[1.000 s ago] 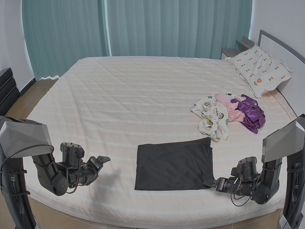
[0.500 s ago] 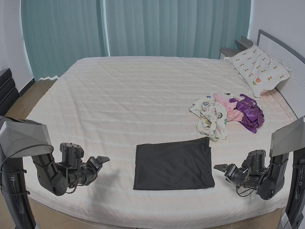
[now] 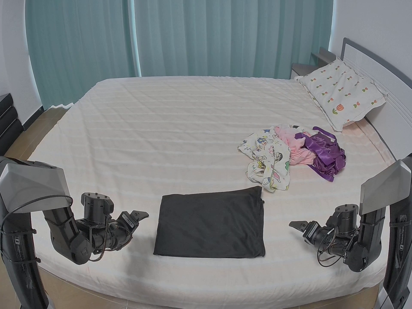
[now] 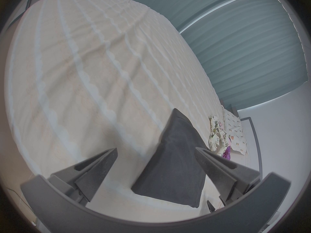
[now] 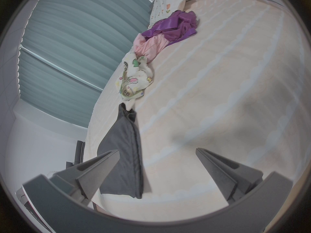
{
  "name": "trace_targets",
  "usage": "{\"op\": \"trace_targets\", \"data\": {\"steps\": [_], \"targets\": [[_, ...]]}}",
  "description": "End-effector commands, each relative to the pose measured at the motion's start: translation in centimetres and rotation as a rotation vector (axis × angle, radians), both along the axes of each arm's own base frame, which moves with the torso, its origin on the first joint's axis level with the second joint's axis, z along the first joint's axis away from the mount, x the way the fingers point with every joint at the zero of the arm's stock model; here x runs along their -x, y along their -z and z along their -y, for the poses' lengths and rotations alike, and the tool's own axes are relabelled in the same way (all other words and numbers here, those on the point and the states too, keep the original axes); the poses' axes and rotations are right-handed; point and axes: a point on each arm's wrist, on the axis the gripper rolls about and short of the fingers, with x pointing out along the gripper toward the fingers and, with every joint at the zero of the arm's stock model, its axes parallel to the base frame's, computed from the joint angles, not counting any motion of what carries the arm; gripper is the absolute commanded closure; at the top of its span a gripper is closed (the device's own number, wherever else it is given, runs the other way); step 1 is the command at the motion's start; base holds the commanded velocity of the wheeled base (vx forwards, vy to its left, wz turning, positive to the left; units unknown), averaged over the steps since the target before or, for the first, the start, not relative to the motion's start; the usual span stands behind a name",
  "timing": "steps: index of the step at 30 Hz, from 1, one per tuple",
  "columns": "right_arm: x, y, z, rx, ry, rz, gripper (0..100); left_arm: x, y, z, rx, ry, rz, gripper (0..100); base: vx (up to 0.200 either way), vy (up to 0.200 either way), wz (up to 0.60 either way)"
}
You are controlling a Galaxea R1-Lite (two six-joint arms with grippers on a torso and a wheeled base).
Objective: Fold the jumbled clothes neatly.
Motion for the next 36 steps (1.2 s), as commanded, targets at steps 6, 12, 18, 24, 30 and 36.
{"op": "trace_targets", "data": {"steps": [6, 12, 18, 24, 30, 36], "targets": [[0.1, 0.5, 0.0, 0.004, -0.002, -0.016, 0, -0.1, 0.0, 0.0, 0.0, 0.001, 0.004, 0, 0.0, 0.0, 0.0], [0.0, 0.1, -0.1, 0.002, -0.001, -0.003, 0, -0.3, -0.5, 0.2, 0.004, 0.004, 0.027, 0, 0.0, 0.0, 0.0], [0.0, 0.3, 0.0, 0.002, 0.001, -0.007, 0, -1.8, -1.9, 1.6, -0.039, 0.005, 0.099, 0, 0.0, 0.0, 0.0], [0.0, 0.3, -0.1, 0.003, -0.002, -0.009, 0, -2.2, -1.7, 1.9, -0.18, 0.043, 0.143, 0, 0.0, 0.0, 0.0], [0.1, 0.3, -0.2, 0.003, -0.008, -0.01, 0, -3.0, -1.4, 2.3, -0.217, 0.068, 0.159, 0, 0.0, 0.0, 0.0], [0.2, 0.3, -0.3, 0.004, -0.01, -0.011, 0, -4.4, -0.8, 2.6, -0.232, 0.075, 0.166, 0, 0.0, 0.0, 0.0]]}}
